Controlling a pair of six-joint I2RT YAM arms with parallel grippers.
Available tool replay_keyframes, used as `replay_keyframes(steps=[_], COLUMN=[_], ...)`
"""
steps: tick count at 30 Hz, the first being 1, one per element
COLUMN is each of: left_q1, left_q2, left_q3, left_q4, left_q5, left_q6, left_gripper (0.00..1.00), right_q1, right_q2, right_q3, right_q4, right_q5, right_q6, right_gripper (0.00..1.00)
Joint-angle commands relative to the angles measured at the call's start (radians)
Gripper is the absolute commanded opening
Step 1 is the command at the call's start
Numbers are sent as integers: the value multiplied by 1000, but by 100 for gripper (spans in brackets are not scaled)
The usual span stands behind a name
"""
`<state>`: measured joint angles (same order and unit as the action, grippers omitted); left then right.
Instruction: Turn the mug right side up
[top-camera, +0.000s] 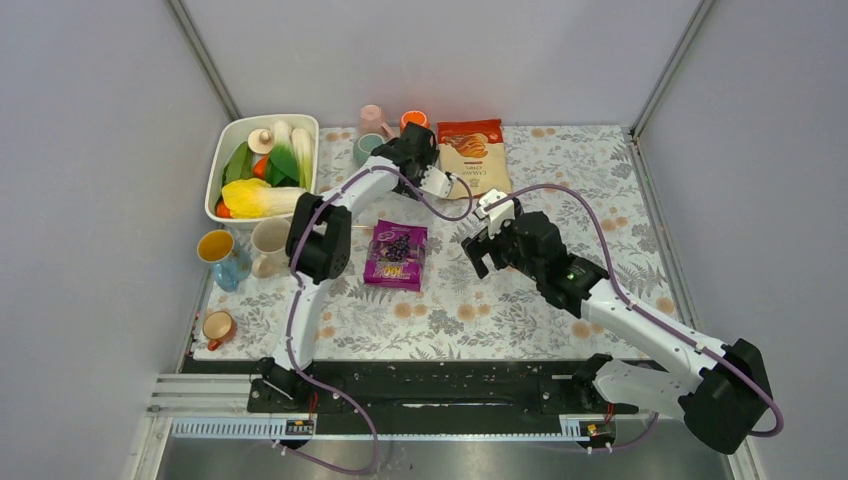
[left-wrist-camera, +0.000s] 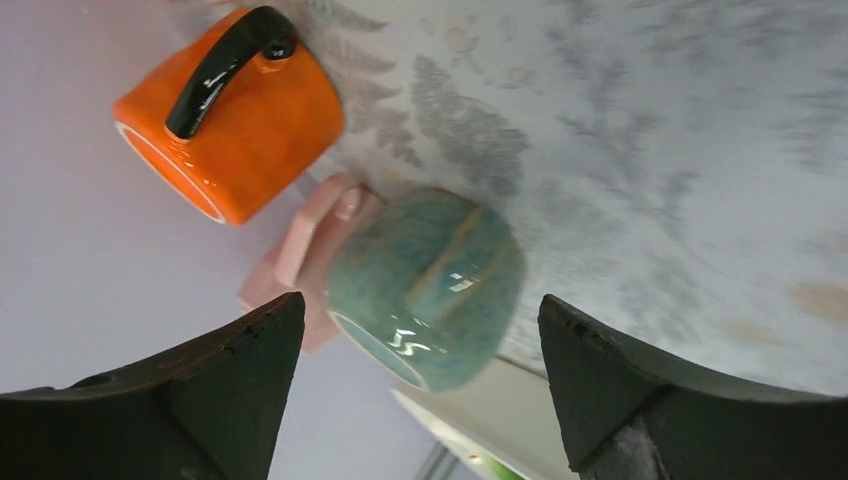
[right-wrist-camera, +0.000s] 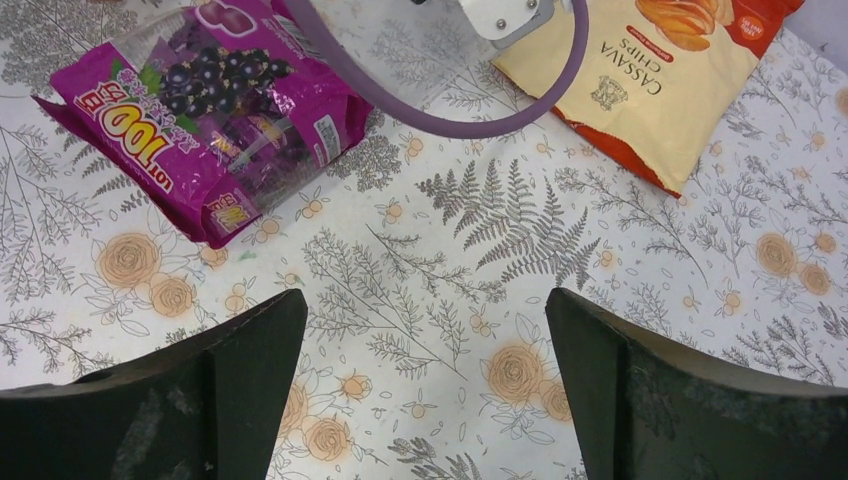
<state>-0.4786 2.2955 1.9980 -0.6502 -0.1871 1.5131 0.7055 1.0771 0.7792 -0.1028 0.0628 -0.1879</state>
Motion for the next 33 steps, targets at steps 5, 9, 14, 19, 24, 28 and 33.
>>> replay_keyframes(steps=[5,9,14,19,24,28,33], left_q1=[24,35,41,42,26,23,46], left_q2=[141,172,221,145,72,-28,-148], left_q3=[117,119,220,88,70,79,26], left_q4=[140,138,100,196,300,322,360], left_q5=[-174,-201,-200,-162,-103,-38,35], left_q6=[247,273,221,217,90,-171,-526], left_gripper=[87,73,32,0,0,0,0], right_q1=[-5,-5,-5,-5,-6,-10,-21], right_q2=[19,44,67,69,71,52,27], right_q3=[6,20,34,39,58,68,42], right_q4=[-13,-13,-16,-17,-29,-24,66], right_q5=[25,20,17,35,75,91,28], right_q6=[-25,-38,-51,-55,-34,-1,54], right_gripper=[100,100,100,99,99,99,100])
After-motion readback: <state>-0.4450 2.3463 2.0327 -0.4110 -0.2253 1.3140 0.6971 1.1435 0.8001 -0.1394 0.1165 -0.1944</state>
